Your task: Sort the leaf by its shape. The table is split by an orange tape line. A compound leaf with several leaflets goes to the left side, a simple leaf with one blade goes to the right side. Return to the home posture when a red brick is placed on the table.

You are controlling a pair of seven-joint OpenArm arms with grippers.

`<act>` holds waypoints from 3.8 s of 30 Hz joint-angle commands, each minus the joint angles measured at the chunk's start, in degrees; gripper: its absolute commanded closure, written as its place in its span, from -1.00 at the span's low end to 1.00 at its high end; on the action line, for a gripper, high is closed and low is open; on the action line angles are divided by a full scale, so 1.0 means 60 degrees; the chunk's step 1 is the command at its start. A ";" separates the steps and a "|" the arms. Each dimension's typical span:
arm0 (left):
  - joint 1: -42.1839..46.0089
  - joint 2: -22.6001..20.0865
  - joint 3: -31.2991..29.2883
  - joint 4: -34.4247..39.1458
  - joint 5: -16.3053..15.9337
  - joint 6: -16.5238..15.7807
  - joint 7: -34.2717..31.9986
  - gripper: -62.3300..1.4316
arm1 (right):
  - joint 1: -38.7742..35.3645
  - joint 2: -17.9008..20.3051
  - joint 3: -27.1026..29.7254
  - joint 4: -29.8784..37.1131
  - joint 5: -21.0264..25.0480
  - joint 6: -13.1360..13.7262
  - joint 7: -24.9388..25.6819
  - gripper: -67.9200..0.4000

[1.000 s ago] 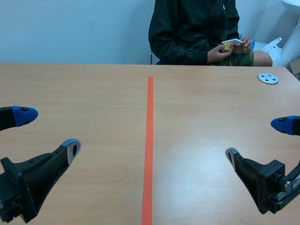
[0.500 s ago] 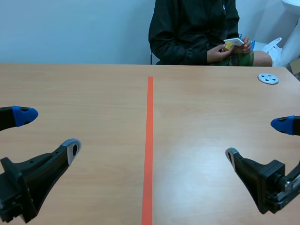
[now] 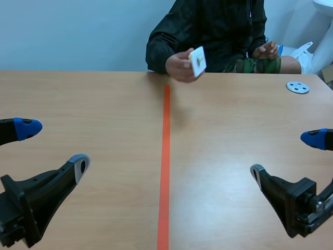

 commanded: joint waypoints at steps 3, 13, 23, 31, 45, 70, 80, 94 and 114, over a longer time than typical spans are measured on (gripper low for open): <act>-0.0033 0.0040 0.0000 0.0098 -0.0047 0.0015 -0.0138 -1.00 | 0.0135 -0.0004 0.0127 0.0022 0.0062 -0.0058 0.0160 -1.00; -0.0033 0.0040 0.0000 0.0098 -0.0047 0.0015 -0.0138 -1.00 | 0.0135 -0.0004 0.0127 0.0022 0.0062 -0.0058 0.0160 -1.00; -0.0033 0.0040 0.0000 0.0098 -0.0047 0.0015 -0.0138 -1.00 | 0.0135 -0.0004 0.0127 0.0022 0.0062 -0.0058 0.0157 -1.00; -0.0033 0.0040 0.0000 0.0098 -0.0047 0.0018 -0.0138 -1.00 | 0.0135 -0.0004 0.0127 0.0022 0.0062 -0.0058 0.0120 -1.00; -0.0036 0.0036 0.0000 0.0098 -0.0047 0.0018 -0.0138 -1.00 | 0.0135 -0.0004 0.0127 0.0022 0.0062 -0.0058 0.0124 -1.00; -0.1723 0.0040 0.0754 -0.0845 0.1038 -0.0845 0.1268 -1.00 | 0.0135 -0.0004 0.0124 0.0022 0.0058 -0.0058 -0.0226 -1.00; -0.3286 0.0040 0.1996 -0.2616 0.1315 -0.0936 0.1013 -1.00 | 0.0135 -0.0004 0.0124 0.0018 0.0022 -0.0058 -0.0237 -1.00; -0.5617 0.0291 0.4284 -0.5377 0.2969 -0.0973 -0.0532 -1.00 | 0.0135 -0.0004 0.0124 0.0018 0.0022 -0.0058 -0.0233 -1.00; -0.8182 0.1785 0.6222 -0.8783 0.3486 -0.0251 -0.1996 -1.00 | 0.0135 -0.0004 0.0124 0.0018 0.0022 -0.0058 -0.0233 -1.00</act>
